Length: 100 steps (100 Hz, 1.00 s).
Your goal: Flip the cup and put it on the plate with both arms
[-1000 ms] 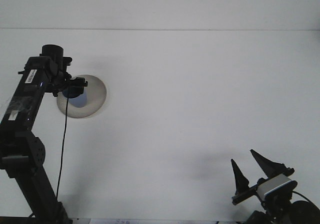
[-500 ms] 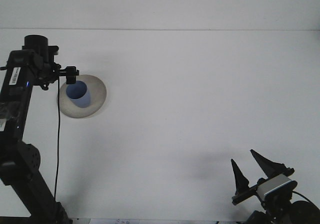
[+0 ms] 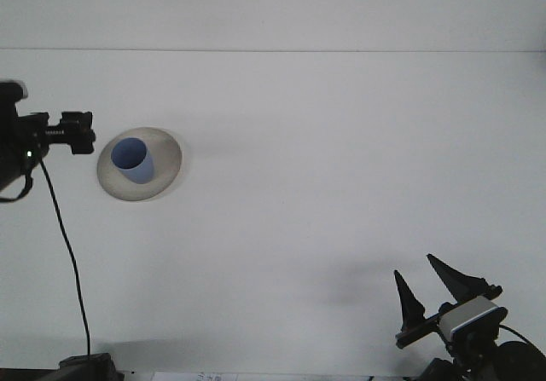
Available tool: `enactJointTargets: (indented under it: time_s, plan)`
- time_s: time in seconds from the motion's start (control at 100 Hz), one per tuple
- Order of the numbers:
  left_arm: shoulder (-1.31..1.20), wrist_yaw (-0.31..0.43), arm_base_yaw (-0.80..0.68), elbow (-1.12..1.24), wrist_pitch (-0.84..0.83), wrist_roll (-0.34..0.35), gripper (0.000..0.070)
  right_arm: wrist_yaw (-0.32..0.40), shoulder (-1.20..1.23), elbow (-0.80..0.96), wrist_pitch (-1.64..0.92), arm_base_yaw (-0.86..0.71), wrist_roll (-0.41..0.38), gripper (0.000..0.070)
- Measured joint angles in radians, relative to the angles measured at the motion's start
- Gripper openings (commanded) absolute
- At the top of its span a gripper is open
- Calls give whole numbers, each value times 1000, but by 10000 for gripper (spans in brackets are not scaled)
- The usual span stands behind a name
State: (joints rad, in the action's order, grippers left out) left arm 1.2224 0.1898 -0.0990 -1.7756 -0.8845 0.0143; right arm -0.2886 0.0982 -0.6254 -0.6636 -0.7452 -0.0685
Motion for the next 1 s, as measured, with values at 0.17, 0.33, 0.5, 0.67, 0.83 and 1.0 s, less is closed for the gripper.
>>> enactJointTargets:
  time_s: [0.17,0.33,0.5,0.67,0.83,1.0]
  plan:
    - [-364,9,123,393,219,-16,505,0,0,0,3,0,0,438]
    - [-665,21,204,764,360,-103,505,0,0,0,5,0,0,438]
    - [-859,35,229,1035,353,-174,505,0,0,0,16,0,0,438]
    - [-960,71,229,1101,372,-221,484,0,0,0,18,0,0,434]
    - [-962,72,229,1101,388,-235,13,0,0,0,18,0,0,10]
    - [-962,73,229,1101,396,-242,12,0,0,0,14,0,0,4]
